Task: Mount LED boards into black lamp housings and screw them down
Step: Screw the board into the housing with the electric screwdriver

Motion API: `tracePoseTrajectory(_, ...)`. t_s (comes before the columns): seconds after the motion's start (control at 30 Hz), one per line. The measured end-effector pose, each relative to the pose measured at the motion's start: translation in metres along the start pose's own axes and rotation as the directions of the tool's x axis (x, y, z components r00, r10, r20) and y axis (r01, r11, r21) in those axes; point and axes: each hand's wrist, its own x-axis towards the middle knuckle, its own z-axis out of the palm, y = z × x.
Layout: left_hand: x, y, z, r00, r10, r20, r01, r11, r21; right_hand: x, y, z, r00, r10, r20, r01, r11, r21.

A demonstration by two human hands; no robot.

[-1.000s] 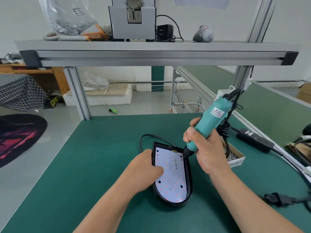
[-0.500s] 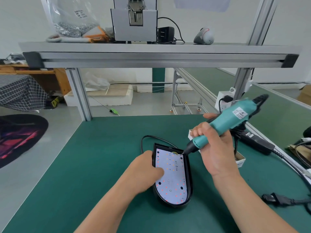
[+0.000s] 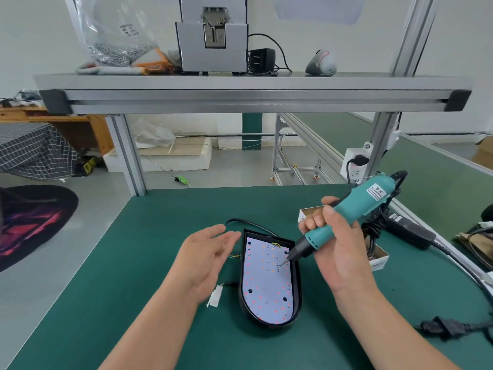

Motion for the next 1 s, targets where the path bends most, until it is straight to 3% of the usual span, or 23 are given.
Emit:
tracePoseTrajectory(0.1,0.002,0.001,-0.001,1.0,-0.024,-0.003,0.023,0.975,-0.221,-0.001,0.0,0.001,1.0,0.009,-0.003,-0.009,1.0,0.007)
tracePoseTrajectory(0.2,0.005,0.003,-0.002,0.999,0.017,-0.046,-0.031,0.944,-0.329,-0.001,-0.001,0.002,1.0,0.011,-0.004,-0.011,1.0,0.018)
tracePoseTrajectory(0.37,0.007,0.003,-0.004,0.994,0.058,-0.098,-0.091,0.919,-0.384,-0.002,-0.002,0.003,1.0,0.014,-0.012,-0.013,0.999,0.035)
tracePoseTrajectory(0.5,0.008,0.001,-0.005,0.997,-0.021,-0.081,-0.012,0.925,-0.38,-0.003,-0.002,0.003,1.0,0.014,-0.02,-0.013,0.999,0.037)
tracePoseTrajectory(0.63,0.0,0.002,-0.001,1.0,-0.021,0.021,0.027,0.948,-0.317,-0.003,-0.002,0.004,1.0,0.017,-0.024,-0.016,0.999,0.041)
tracePoseTrajectory(0.87,-0.012,0.002,0.008,0.988,0.127,0.082,-0.137,0.983,0.126,-0.003,-0.003,0.004,1.0,0.018,-0.017,-0.016,0.997,0.07)
tracePoseTrajectory(1.0,-0.02,-0.001,0.015,0.97,0.142,0.198,-0.181,0.964,0.197,-0.003,-0.007,0.007,1.0,0.009,-0.011,-0.008,0.994,0.108)
